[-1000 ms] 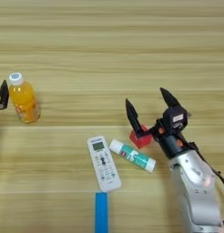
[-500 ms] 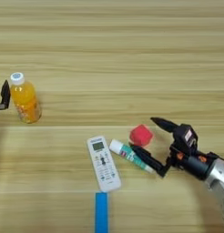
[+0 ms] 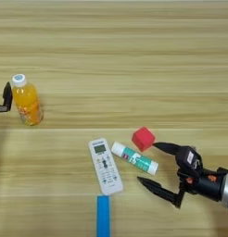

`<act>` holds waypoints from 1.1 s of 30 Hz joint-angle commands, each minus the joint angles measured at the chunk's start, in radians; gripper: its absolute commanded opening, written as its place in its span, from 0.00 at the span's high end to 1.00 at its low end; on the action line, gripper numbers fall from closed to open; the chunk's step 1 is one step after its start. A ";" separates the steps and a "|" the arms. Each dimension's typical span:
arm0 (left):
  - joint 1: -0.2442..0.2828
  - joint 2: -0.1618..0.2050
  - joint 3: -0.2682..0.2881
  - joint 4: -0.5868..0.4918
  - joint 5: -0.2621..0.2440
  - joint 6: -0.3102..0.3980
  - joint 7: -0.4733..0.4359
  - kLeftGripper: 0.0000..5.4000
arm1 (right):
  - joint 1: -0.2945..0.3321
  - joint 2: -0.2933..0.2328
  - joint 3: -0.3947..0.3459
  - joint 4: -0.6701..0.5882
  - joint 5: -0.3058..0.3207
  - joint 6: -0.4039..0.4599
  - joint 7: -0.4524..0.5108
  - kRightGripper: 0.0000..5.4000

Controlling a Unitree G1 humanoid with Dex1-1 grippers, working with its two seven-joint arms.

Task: Move the objects on the table

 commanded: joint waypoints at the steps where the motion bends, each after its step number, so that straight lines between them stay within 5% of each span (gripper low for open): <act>1: -0.002 -0.001 -0.007 -0.005 0.017 0.007 0.003 0.00 | 0.005 -0.007 0.024 0.031 -0.048 -0.026 -0.002 0.00; 8: 0.002 -0.001 -0.009 -0.013 0.018 0.010 0.004 0.00 | -0.010 0.003 0.062 0.080 -0.119 -0.043 -0.038 0.15; 33: 0.000 0.000 -0.005 0.013 0.018 -0.008 0.001 0.00 | -0.071 0.060 0.101 0.088 -0.126 0.033 -0.135 0.66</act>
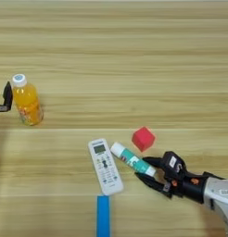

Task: Move the objects on the table

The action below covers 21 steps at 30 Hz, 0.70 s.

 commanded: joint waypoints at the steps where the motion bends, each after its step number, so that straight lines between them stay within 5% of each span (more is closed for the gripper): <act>1: -0.001 0.002 -0.003 0.015 0.016 -0.005 -0.001 0.00 | -0.015 -0.003 0.001 0.008 -0.006 0.014 -0.005 0.69; 13: -0.004 0.005 0.001 0.020 0.011 -0.013 -0.008 0.00 | -0.008 -0.031 0.022 -0.011 -0.049 0.063 -0.018 0.69; 21: -0.009 -0.001 0.008 0.019 -0.001 -0.034 -0.009 0.00 | -0.030 -0.025 -0.024 -0.070 0.018 0.038 -0.004 0.69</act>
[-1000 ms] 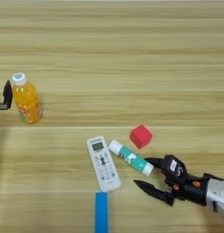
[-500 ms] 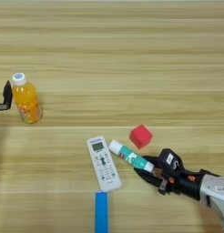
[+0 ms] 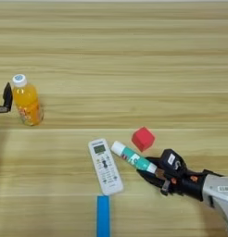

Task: Move the objects on the table

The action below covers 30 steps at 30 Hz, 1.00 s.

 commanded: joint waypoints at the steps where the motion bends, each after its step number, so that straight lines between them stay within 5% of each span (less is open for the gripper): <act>1: -0.008 -0.003 0.008 -0.004 -0.006 -0.021 -0.004 0.00 | -0.017 -0.009 -0.032 -0.057 0.040 -0.005 0.013 0.69; 10: -0.015 -0.014 0.018 -0.011 -0.022 -0.044 -0.015 0.00 | -0.040 0.003 -0.032 -0.165 0.082 0.017 0.017 0.69; 17: -0.012 -0.024 0.010 -0.018 -0.013 -0.040 -0.018 0.00 | -0.136 0.024 0.074 -0.226 0.069 0.056 0.036 0.69; 30: 0.005 -0.041 -0.008 -0.035 -0.004 -0.038 -0.010 0.00 | -0.276 0.065 0.281 -0.126 0.013 0.077 0.127 0.69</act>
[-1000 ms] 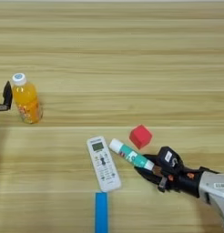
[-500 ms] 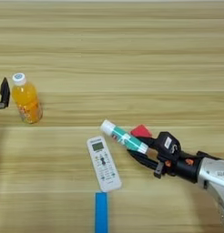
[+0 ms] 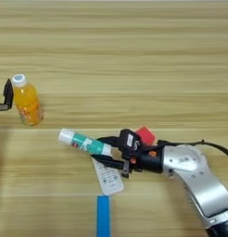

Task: Move the objects on the table

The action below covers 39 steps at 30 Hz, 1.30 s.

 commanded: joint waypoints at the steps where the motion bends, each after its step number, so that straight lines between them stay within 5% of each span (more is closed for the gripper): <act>1: 0.008 -0.009 -0.008 -0.016 0.007 0.002 0.002 0.00 | -0.037 -0.008 0.035 0.033 -0.021 -0.003 0.042 0.69; 7: 0.022 -0.011 -0.014 -0.053 -0.037 -0.027 -0.045 0.00 | -0.072 0.003 0.055 0.060 -0.036 -0.007 0.062 0.69; 12: 0.039 0.006 -0.007 -0.211 -0.173 -0.094 -0.159 0.00 | -0.091 0.003 0.068 0.066 -0.044 -0.009 0.071 0.69; 17: 0.050 0.035 -0.034 -0.369 -0.280 -0.084 -0.261 0.00 | -0.099 0.004 0.074 0.069 -0.050 -0.012 0.077 0.69; 25: 0.092 0.100 -0.138 -0.511 -0.322 0.007 -0.398 0.00 | -0.111 0.005 0.071 0.070 -0.054 -0.012 0.084 0.69; 31: 0.156 0.185 -0.235 -0.569 -0.339 0.091 -0.542 0.00 | -0.126 0.000 0.068 0.063 -0.052 -0.008 0.089 0.69; 39: 0.204 0.269 -0.264 -0.577 -0.364 0.174 -0.654 0.00 | -0.162 -0.024 0.042 0.043 -0.025 0.006 0.125 0.69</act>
